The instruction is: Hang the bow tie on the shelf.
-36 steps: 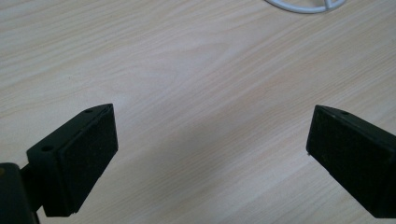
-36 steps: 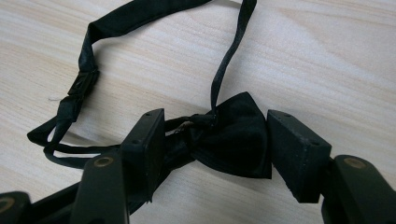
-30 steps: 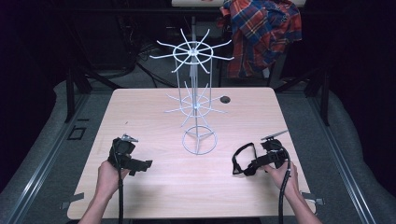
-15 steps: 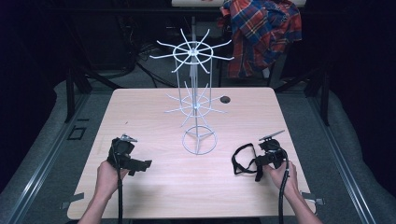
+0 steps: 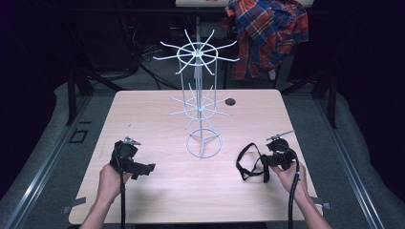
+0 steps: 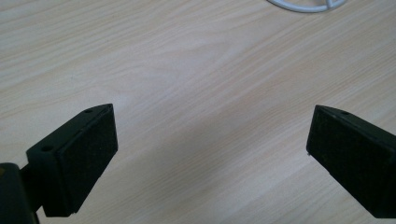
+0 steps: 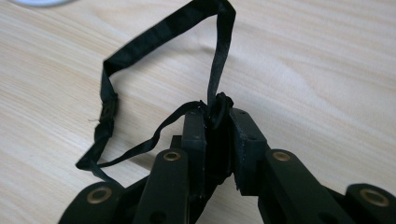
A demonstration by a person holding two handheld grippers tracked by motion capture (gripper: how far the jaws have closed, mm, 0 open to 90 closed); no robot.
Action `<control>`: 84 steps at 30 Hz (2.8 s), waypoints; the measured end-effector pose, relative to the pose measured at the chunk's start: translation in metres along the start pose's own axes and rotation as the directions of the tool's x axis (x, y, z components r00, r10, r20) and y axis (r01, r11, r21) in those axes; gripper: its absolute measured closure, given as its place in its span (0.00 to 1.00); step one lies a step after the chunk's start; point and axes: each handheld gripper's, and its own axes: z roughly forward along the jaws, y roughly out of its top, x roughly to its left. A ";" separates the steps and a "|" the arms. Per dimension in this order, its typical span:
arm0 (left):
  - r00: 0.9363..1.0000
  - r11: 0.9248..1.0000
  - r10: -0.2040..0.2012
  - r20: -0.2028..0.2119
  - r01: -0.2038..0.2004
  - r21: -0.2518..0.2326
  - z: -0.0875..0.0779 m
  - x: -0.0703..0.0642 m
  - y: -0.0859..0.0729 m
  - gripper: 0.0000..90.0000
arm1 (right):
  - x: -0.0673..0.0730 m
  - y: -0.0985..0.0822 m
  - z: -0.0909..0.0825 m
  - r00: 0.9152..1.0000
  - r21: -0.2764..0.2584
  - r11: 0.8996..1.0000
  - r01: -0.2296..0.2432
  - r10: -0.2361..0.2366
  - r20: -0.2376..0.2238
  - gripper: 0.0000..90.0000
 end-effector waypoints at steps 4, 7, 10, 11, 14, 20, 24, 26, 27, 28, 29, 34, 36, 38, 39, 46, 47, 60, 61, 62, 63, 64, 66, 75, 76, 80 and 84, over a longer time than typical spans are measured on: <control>1.000 1.000 0.001 0.003 -0.001 0.001 0.000 0.000 0.000 0.02 | 0.003 0.002 -0.008 1.000 -0.041 0.999 0.016 -0.017 -0.005 0.87; 1.000 1.000 0.001 0.002 -0.001 0.000 0.000 0.000 0.000 0.02 | 0.005 0.002 -0.014 0.999 -0.065 0.997 0.040 -0.040 -0.007 0.87; 1.000 1.000 0.001 0.004 -0.001 0.000 0.000 0.000 0.000 0.02 | 0.009 0.003 -0.018 0.998 -0.088 0.994 0.059 -0.060 -0.010 0.87; 1.000 1.000 0.003 0.003 -0.003 0.002 0.000 -0.001 0.000 0.02 | 0.010 0.003 -0.019 0.998 -0.093 0.994 0.062 -0.063 -0.013 0.87; 1.000 1.000 0.004 0.006 -0.004 0.003 0.000 0.000 0.000 0.02 | 0.013 0.004 -0.022 0.997 -0.103 0.992 0.068 -0.070 -0.016 0.87; 1.000 1.000 0.005 0.005 -0.005 0.000 0.000 0.000 0.000 0.02 | 0.017 0.006 -0.031 0.996 -0.138 0.988 0.069 -0.076 -0.044 0.87; 1.000 1.000 0.005 0.003 -0.005 -0.006 0.000 0.000 0.000 0.02 | 0.022 0.007 -0.035 0.994 -0.151 0.985 0.087 -0.095 -0.050 0.87; 1.000 1.000 0.004 0.004 -0.003 -0.007 -0.001 0.000 0.000 0.02 | 0.025 0.008 -0.038 0.993 -0.153 0.983 0.100 -0.108 -0.047 0.87; 1.000 1.000 0.004 0.004 -0.003 -0.008 -0.001 0.000 0.000 0.02 | 0.026 0.009 -0.040 0.992 -0.145 0.982 0.119 -0.124 -0.032 0.87; 1.000 1.000 0.004 0.004 -0.004 -0.008 -0.001 0.000 0.000 0.02 | 0.027 0.009 -0.039 0.992 -0.162 0.981 0.109 -0.118 -0.045 0.87; 1.000 1.000 0.004 0.004 -0.004 -0.007 -0.001 0.000 0.000 0.02 | 0.028 0.009 -0.040 0.992 -0.165 0.980 0.112 -0.120 -0.044 0.87; 1.000 1.000 0.007 0.006 -0.007 -0.005 0.000 -0.001 0.001 0.02 | 0.032 0.012 -0.043 0.990 -0.184 0.975 0.128 -0.138 -0.043 0.87; 1.000 1.000 0.008 0.005 -0.008 -0.006 0.000 -0.001 0.001 0.02 | 0.035 0.013 -0.045 0.989 -0.191 0.972 0.134 -0.144 -0.040 0.87; 1.000 1.000 0.005 0.006 -0.005 -0.006 0.000 -0.001 0.001 0.02 | 0.037 0.013 -0.047 0.988 -0.200 0.970 0.141 -0.151 -0.040 0.87; 1.000 1.000 0.005 0.006 -0.005 -0.007 -0.001 0.000 0.000 0.02 | 0.038 0.014 -0.049 0.986 -0.202 0.968 0.147 -0.159 -0.042 0.87; 1.000 1.000 0.004 0.009 -0.004 -0.007 0.000 0.000 0.001 0.02 | 0.046 0.017 -0.056 0.983 -0.215 0.963 0.165 -0.178 -0.044 0.87; 1.000 1.000 0.004 0.009 -0.004 -0.007 0.000 0.000 0.001 0.02 | 0.047 0.018 -0.056 0.984 -0.222 0.962 0.161 -0.175 -0.044 0.88; 1.000 1.000 0.007 0.005 -0.007 -0.011 -0.002 -0.001 0.001 0.02 | 0.053 0.024 -0.065 0.980 -0.245 0.952 0.183 -0.198 -0.038 0.88; 1.000 1.000 0.011 0.005 -0.011 -0.009 -0.002 -0.001 0.001 0.02 | 0.053 0.024 -0.065 0.979 -0.250 0.951 0.185 -0.200 -0.039 0.88; 1.000 1.000 0.014 0.006 -0.014 -0.011 -0.002 -0.002 0.001 0.02 | 0.054 0.026 -0.066 0.979 -0.247 0.952 0.181 -0.198 -0.042 0.88; 1.000 1.000 0.016 0.007 -0.016 -0.010 -0.002 -0.002 0.001 0.02 | 0.056 0.027 -0.067 0.978 -0.254 0.949 0.186 -0.203 -0.044 0.88; 1.000 1.000 0.016 0.007 -0.016 -0.010 -0.002 -0.002 0.001 0.02 | 0.056 0.028 -0.068 0.977 -0.258 0.947 0.190 -0.208 -0.044 0.88; 1.000 1.000 0.010 0.008 -0.010 -0.010 -0.002 -0.002 0.001 0.02 | 0.058 0.029 -0.070 0.976 -0.262 0.946 0.193 -0.211 -0.045 0.88; 1.000 1.000 0.013 0.011 -0.013 -0.008 -0.002 -0.002 0.001 0.02 | 0.067 0.031 -0.075 0.969 -0.271 0.938 0.218 -0.241 -0.056 0.88; 1.000 1.000 0.009 0.011 -0.009 -0.007 -0.002 -0.002 0.001 0.02 | 0.068 0.031 -0.076 0.968 -0.275 0.936 0.219 -0.243 -0.056 0.88; 1.000 1.000 0.011 0.009 -0.011 -0.009 -0.002 -0.003 0.001 0.02 | 0.068 0.034 -0.082 0.965 -0.284 0.929 0.235 -0.259 -0.048 0.88; 1.000 1.000 0.009 0.016 -0.008 -0.008 -0.001 -0.002 0.001 0.02 | 0.068 0.036 -0.085 0.965 -0.293 0.927 0.235 -0.258 -0.042 0.88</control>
